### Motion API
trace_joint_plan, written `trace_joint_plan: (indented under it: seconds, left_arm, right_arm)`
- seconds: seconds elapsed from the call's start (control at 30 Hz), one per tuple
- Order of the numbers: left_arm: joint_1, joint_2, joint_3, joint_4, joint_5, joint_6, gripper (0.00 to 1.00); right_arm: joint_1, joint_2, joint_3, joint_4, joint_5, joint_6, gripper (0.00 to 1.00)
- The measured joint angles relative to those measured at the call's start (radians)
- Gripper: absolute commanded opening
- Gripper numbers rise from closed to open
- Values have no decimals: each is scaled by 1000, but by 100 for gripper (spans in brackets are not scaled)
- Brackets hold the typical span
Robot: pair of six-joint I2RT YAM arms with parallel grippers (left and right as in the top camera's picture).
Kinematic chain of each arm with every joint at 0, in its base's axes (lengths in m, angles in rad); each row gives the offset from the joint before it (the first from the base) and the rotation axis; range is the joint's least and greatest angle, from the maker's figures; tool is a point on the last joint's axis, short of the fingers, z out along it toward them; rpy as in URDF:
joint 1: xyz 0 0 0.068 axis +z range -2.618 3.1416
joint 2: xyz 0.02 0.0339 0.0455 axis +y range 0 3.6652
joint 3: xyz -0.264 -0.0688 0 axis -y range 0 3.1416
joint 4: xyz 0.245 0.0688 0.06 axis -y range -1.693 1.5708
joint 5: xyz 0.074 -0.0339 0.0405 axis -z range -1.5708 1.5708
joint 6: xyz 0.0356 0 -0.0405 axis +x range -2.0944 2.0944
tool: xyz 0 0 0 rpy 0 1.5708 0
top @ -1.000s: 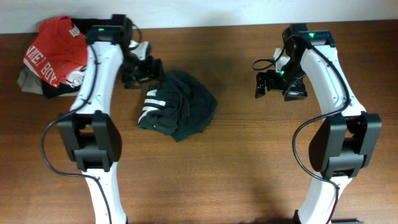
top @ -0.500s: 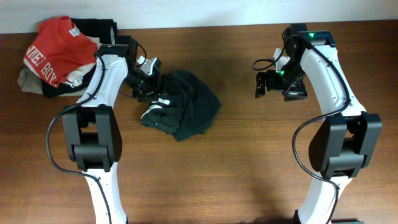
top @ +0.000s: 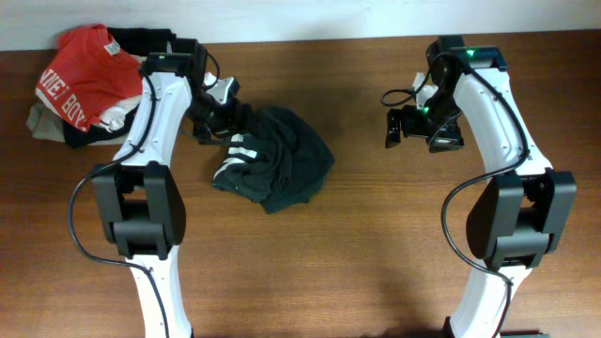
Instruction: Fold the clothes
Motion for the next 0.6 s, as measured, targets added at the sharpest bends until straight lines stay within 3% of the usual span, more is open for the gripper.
trace_joint_plan:
  seconds: [0.07,0.3,0.37,0.43,0.5,0.6]
  left_arm:
    - [-23,0,-13,7,-2,0,73]
    - [-117,2,-23,51,2,0,73]
    - [-127,2,-23,52,2,0,62]
    - [-125,2,-23,53,1,3,63]
    - [-122,2,-23,53,1,3,73]
    - [-121,2,-23,53,-53,-2,74]
  right_arm:
    - [0,0,0,0,0,0,99]
    - [0,0,0,-8,0,0,99]
    - [0,0,0,-11,0,1,99]
    - [0,0,0,-11,0,0,99]
    - [0,0,0,-11,0,1,99]
    - [0,0,0,-16,0,0,99]
